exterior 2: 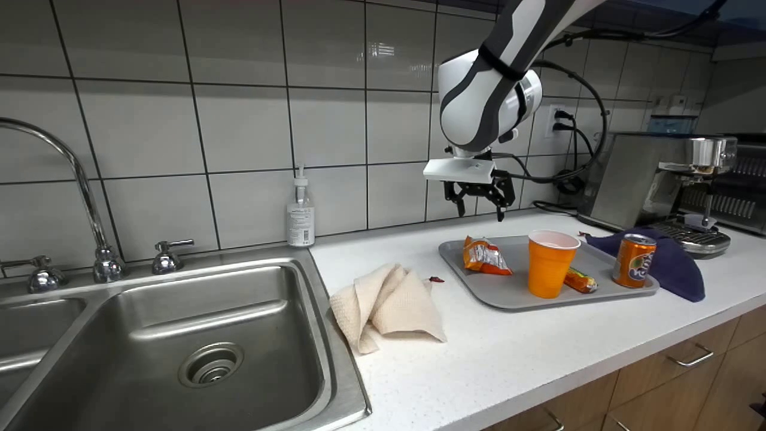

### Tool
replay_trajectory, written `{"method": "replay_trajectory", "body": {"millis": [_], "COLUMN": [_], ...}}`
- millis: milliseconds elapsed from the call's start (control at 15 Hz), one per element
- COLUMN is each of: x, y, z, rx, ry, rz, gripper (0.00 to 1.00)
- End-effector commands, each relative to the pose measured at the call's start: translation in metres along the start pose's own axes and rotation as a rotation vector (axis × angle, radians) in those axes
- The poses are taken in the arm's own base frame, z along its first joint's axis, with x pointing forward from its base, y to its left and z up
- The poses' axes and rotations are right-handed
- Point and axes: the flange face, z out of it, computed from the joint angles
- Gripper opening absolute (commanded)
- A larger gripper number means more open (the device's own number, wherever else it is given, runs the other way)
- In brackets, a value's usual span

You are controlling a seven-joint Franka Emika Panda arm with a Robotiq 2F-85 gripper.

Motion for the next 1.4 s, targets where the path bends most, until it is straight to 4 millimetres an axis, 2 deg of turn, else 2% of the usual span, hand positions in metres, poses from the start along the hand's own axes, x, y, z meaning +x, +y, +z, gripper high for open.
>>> {"method": "replay_trajectory", "body": {"millis": [0,600,1333], "x": [-0.013,-0.042,-0.077], "y": [0.011,0.040,0.080], "z": [-0.026,-0.056,-0.076], "rx": [0.015,0.029,0.027], "ry": [0.008,0.016,0.001], "rz": [-0.060,-0.142,-0.212], "gripper": [1.00,1.00,1.00]}}
